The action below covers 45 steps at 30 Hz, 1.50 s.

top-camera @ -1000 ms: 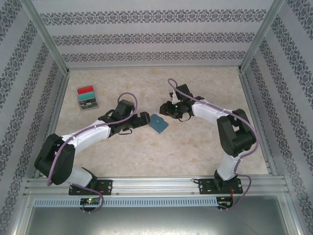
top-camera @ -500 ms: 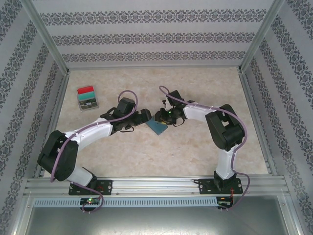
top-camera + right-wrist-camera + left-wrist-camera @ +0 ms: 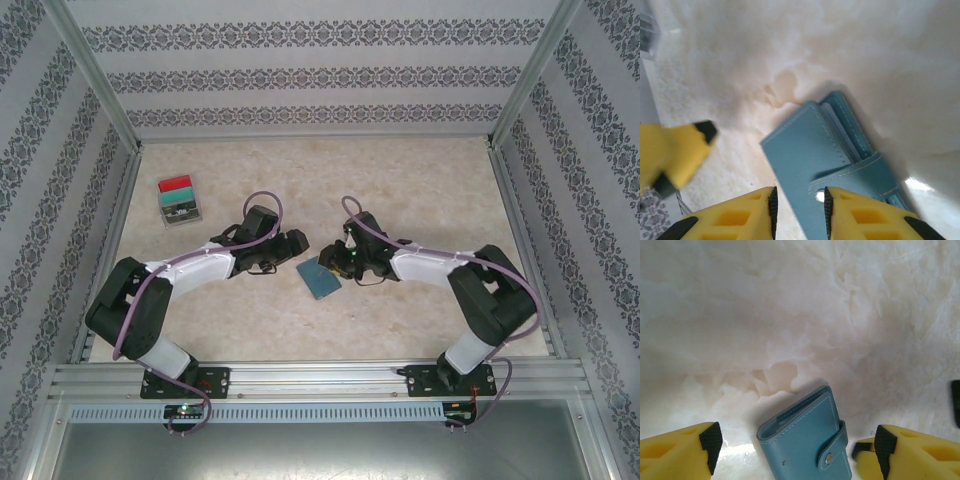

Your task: Put the credit cards into the card holder

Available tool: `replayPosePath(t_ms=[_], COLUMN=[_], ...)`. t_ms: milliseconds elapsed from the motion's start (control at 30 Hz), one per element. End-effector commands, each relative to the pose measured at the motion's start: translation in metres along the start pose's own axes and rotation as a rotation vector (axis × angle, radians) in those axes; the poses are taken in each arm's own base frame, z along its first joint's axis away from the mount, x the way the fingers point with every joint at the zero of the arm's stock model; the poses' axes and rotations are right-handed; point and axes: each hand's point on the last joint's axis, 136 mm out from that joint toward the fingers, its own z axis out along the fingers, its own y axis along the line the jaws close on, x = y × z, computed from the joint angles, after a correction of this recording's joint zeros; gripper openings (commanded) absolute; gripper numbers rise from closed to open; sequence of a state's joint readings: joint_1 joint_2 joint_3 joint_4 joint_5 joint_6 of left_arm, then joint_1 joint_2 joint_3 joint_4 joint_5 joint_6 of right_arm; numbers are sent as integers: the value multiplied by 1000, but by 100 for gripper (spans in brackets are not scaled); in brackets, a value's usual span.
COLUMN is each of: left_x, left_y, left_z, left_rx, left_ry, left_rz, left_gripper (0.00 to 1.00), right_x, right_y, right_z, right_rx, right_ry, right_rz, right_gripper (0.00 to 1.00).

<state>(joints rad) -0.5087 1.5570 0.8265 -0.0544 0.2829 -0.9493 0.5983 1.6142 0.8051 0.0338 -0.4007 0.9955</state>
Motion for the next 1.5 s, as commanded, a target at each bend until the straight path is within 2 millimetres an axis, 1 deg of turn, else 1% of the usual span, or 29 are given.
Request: replayPosePath(t_ms=[0, 33, 100, 167, 200, 233, 300, 367, 433, 467, 500, 567, 667, 767, 867, 967, 1133, 1300, 1367, 1467], left_x=[2, 5, 11, 18, 21, 25, 29, 34, 37, 38, 38, 38, 38, 42, 45, 48, 49, 43, 39, 37], left_y=[1, 4, 2, -2, -4, -3, 1, 5, 6, 6, 3, -1, -1, 3, 1, -2, -15, -22, -25, -23], left_z=[3, 2, 3, 4, 5, 6, 8, 9, 12, 13, 14, 16, 21, 27, 34, 39, 46, 40, 35, 30], left_rx=[36, 35, 58, 72, 77, 71, 58, 42, 35, 35, 49, 66, 68, 57, 84, 88, 160, 195, 202, 179], left_ry=[3, 4, 19, 40, 53, 64, 64, 73, 85, 91, 93, 91, 94, 106, 117, 129, 144, 108, 88, 73], left_rz=[-77, -98, -110, -106, -105, -111, -123, -130, -120, -124, -123, -124, -129, -143, -156, -151, -165, -172, -168, -150], left_gripper=[81, 81, 80, 80, 79, 78, 75, 75, 72, 72, 71, 66, 66, 63, 63, 61, 52, 47, 48, 49], right_x=[-24, -22, -17, -11, -9, -6, -2, 4, 9, 11, 10, 10, 14, 18, 21, 23, 26, 25, 24, 23], right_y=[-6, -12, -19, -17, -17, -18, -20, -20, -17, -20, -25, -29, -36, -45, -54, -60, -64, -65, -65, -65], right_z=[-22, -23, -23, -19, -17, -14, -9, -4, 2, 4, 4, 5, 6, 8, 12, 15, 18, 15, 14, 13], right_rx=[91, 121, 136, 99, 92, 88, 89, 79, 69, 86, 114, 125, 139, 160, 182, 199, 213, 225, 229, 234], right_ry=[-71, -44, 3, 41, 51, 66, 93, 124, 162, 170, 164, 154, 174, 184, 197, 201, 217, 210, 202, 198], right_rz=[-93, -123, -134, -130, -127, -132, -126, -128, -145, -145, -140, -140, -132, -121, -105, -93, -73, -71, -74, -76], right_gripper=[31, 30, 28, 23, 22, 22, 16, 17, 16, 14, 14, 14, 14, 14, 14, 14, 14, 14, 14, 14])
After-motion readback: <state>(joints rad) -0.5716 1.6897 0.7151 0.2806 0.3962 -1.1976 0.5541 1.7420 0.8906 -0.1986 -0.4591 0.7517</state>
